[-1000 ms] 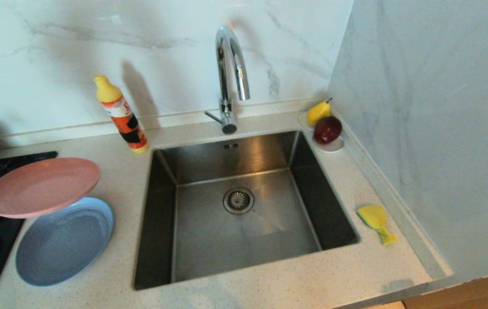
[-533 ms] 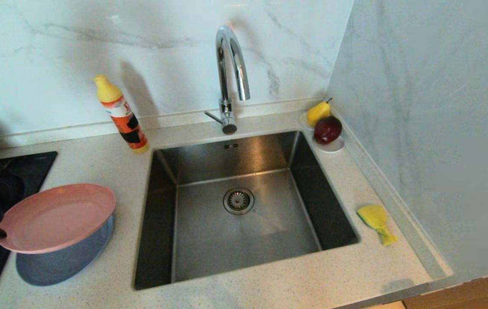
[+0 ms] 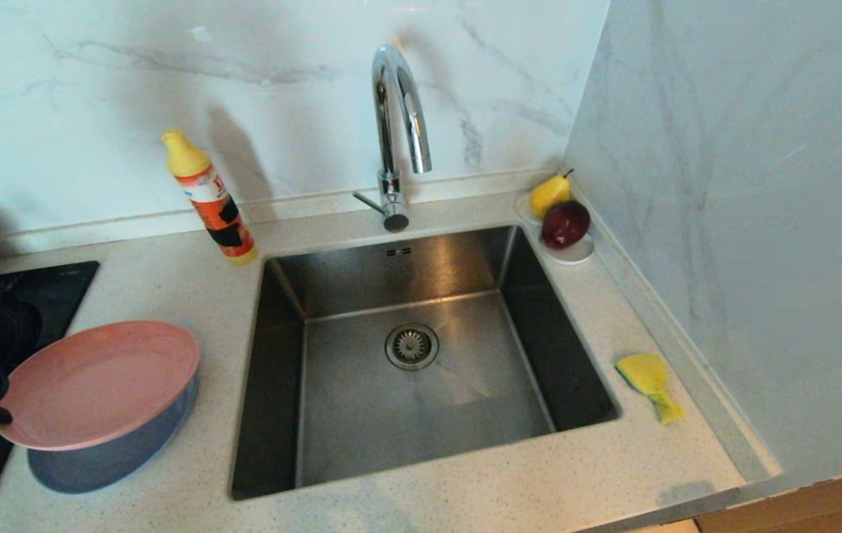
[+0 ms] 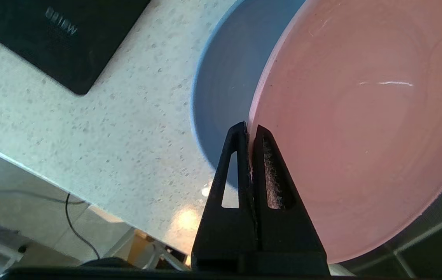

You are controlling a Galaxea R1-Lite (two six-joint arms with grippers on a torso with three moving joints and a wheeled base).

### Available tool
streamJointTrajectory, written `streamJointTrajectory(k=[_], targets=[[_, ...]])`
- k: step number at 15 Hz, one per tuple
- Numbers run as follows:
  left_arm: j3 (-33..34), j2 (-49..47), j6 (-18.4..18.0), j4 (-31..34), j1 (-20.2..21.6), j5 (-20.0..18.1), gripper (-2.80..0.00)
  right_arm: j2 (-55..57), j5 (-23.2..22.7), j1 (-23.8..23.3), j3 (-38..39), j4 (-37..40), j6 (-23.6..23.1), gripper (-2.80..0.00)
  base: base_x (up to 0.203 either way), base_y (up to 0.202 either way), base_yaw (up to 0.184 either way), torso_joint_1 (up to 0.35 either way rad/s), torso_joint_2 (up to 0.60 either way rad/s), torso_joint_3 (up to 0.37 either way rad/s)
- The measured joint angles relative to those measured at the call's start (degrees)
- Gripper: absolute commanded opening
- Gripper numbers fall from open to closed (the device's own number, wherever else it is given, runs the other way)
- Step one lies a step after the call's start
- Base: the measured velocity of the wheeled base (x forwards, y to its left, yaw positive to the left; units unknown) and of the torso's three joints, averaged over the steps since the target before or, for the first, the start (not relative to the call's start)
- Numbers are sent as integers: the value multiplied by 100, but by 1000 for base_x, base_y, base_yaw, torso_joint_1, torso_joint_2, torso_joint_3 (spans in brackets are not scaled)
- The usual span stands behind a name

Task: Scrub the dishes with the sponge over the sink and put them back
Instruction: Place the plate on the plate

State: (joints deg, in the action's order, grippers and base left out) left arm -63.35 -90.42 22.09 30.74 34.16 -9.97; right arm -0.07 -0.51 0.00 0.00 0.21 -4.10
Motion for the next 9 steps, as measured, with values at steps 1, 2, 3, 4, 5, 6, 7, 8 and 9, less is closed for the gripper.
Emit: streamJointTrajectory(k=[1, 2, 3, 4, 5, 6, 7, 8, 9], targets=[[67, 11, -4, 1, 28, -2, -280, 0, 0, 0, 0, 0, 0, -280, 0, 0, 0, 0, 0, 0], [161, 26, 4, -1, 82, -17, -280, 0, 0, 0, 0, -2, 0, -280, 0, 0, 0, 0, 0, 0], [261, 50, 4, -4, 135, -26, -280, 0, 0, 0, 0, -4, 2, -280, 0, 0, 0, 0, 0, 0], [342, 91, -3, -1, 185, -28, -280, 0, 0, 0, 0, -2, 1, -280, 0, 0, 0, 0, 0, 0], [388, 132, -20, 0, 232, -25, -280, 0, 0, 0, 0, -2, 2, -280, 0, 0, 0, 0, 0, 0], [413, 156, -40, -1, 271, -24, -280, 0, 0, 0, 0, -2, 0, -280, 0, 0, 0, 0, 0, 0], [462, 180, -50, -1, 306, -20, -280, 0, 0, 0, 0, 0, 0, -280, 0, 0, 0, 0, 0, 0], [529, 197, -62, -4, 329, -17, -280, 0, -1, 0, 0, -2, 0, -280, 0, 0, 0, 0, 0, 0], [603, 209, -113, -34, 338, -19, -280, 0, -1, 0, 0, -2, 0, -280, 0, 0, 0, 0, 0, 0]])
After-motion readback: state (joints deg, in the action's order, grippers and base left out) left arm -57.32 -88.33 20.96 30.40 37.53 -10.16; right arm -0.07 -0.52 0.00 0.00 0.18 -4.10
